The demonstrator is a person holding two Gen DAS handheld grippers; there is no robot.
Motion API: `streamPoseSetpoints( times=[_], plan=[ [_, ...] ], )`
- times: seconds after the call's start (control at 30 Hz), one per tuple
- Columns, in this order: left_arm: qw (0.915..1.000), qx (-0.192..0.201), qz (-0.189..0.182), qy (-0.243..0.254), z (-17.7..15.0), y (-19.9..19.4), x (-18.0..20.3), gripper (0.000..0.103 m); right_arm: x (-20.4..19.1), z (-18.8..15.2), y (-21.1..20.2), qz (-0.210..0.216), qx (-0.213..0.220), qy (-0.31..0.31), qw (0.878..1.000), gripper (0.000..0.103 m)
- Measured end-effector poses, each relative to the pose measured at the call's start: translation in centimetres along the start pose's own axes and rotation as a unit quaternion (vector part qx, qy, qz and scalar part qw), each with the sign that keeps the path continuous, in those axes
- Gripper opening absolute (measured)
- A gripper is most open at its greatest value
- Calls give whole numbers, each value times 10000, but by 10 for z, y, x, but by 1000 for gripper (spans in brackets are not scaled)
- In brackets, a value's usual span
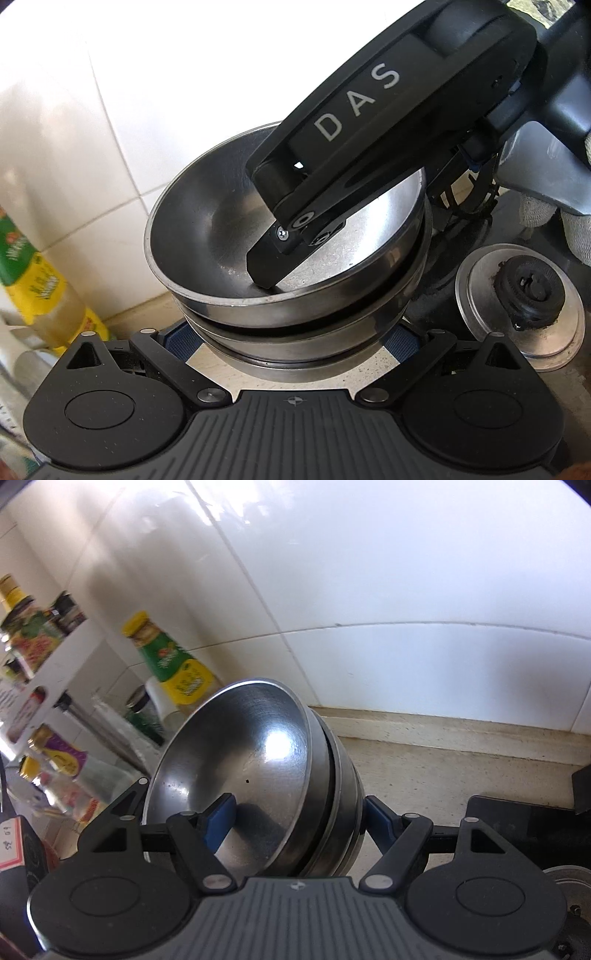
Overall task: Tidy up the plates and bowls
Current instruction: 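Carry the steel bowl stack with both grippers over the plate stack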
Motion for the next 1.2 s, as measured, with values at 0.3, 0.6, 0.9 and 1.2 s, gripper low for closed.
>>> streamPoseSetpoints(
  times=[0.3, 0.6, 0.9, 1.2],
  plan=[
    [9993, 67, 351, -139, -4, -29, 13, 101, -33, -9, -20, 181, -9, -357, 9992, 79],
    [9985, 67, 438, -322, -16, -49, 28, 101, -49, -34, -38, 216, -64, -469, 9986, 79],
    [9990, 153, 291, -306, -33, -77, 42, 101, -69, -71, -64, 50, 17, -382, 9993, 79],
    [9996, 119, 206, -156, -61, -120, 50, 101, -102, -118, -85, -17, 66, -267, 9996, 79]
  ],
)
Point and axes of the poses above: each gripper's, at about its wrist camera, not at the fingertips, and y roughly the way its jaws point, x to its right, z to its top, the point moved 3 cm from there along y, roughly the way its jaws point, and after that the axes turned 1 degree about -y, right-handed, at the moved point
